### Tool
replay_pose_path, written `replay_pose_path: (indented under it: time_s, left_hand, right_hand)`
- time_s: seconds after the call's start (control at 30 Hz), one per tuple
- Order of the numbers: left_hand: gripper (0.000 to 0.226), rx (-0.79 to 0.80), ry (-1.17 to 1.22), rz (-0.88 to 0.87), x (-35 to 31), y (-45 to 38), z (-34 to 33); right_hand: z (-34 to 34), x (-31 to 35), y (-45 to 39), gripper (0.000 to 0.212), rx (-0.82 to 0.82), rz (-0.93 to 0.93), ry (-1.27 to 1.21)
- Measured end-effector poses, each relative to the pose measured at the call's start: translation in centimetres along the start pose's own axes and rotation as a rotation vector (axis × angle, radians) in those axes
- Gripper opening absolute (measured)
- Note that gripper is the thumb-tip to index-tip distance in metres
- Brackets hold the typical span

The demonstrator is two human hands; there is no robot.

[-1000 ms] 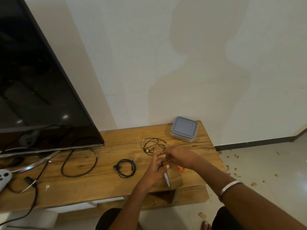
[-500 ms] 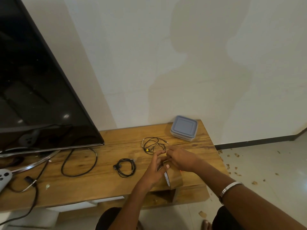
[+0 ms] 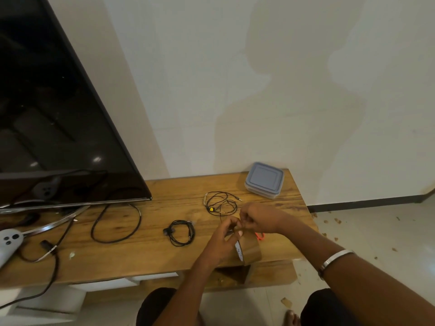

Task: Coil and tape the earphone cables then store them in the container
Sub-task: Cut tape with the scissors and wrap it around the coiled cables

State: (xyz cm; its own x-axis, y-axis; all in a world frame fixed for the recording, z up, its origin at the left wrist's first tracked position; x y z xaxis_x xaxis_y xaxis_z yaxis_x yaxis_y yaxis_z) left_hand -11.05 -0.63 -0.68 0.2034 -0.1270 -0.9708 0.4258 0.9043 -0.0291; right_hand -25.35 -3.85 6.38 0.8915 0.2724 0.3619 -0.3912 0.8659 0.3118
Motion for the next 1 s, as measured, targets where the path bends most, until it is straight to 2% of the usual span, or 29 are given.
replay_pose_path:
  time_s: [0.07,0.2,0.4,0.53,0.63,0.7,0.8,0.83,0.9,1.0]
  left_hand:
    - [0.028,-0.023,-0.029,-0.028,-0.1,-0.1,0.0]
    - [0.041,-0.023,-0.027,-0.004,0.0,-0.1,-0.2]
    - [0.029,0.02,-0.077,0.021,0.7,-0.3,-0.4]
    - [0.037,0.04,-0.029,-0.031,-0.4,-0.4,-0.4]
    - [0.04,0.064,-0.006,-0.032,-0.5,-0.4,-0.2]
    - [0.035,0.077,0.009,-0.015,-0.3,-0.5,0.0]
    - [0.033,0.094,-0.02,0.021,-0.2,-0.8,0.3]
    - [0.034,0.1,-0.025,0.03,-0.2,-0.8,0.4]
    - [0.034,0.101,-0.03,0.042,-0.3,-0.9,0.4]
    - [0.034,0.102,-0.038,0.056,-0.2,-1.0,0.4]
  right_hand:
    - [0.1,0.0,0.0,0.018,-0.018,-0.014,-0.032]
    - [0.2,-0.1,0.0,0.017,-0.035,-0.039,-0.084]
    - [0.4,-0.6,-0.8,0.013,0.021,-0.05,-0.082]
    - [0.4,-0.8,-1.3,0.001,0.036,-0.052,-0.091]
    - [0.6,-1.1,-1.1,0.009,0.01,-0.053,-0.153]
    - [0.4,-1.7,-0.6,0.014,-0.035,-0.092,-0.32]
    - [-1.0,-3.8,0.3,0.014,-0.199,-0.321,-0.693]
    - [-1.6,-4.3,0.6,0.014,-0.258,-0.402,-0.676]
    - [-3.6,-5.1,0.7,0.014,-0.252,-0.548,-0.488]
    - [-6.9,-4.4,1.0,0.02,-0.06,-0.644,-0.201]
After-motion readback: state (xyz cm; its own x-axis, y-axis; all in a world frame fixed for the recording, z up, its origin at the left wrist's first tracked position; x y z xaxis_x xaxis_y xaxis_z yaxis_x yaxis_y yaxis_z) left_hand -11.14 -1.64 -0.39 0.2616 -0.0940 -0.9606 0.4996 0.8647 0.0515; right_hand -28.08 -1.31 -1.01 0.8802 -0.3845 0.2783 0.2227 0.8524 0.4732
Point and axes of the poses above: each hand's wrist, its own y-axis away from the middle knuckle, its own z-axis out of the back of the hand, x = y × z, the point moved 3 cm from there along -y, towards the middle knuckle, and after that the axes turned 6 degrees about -z, right-handed, at the moved point
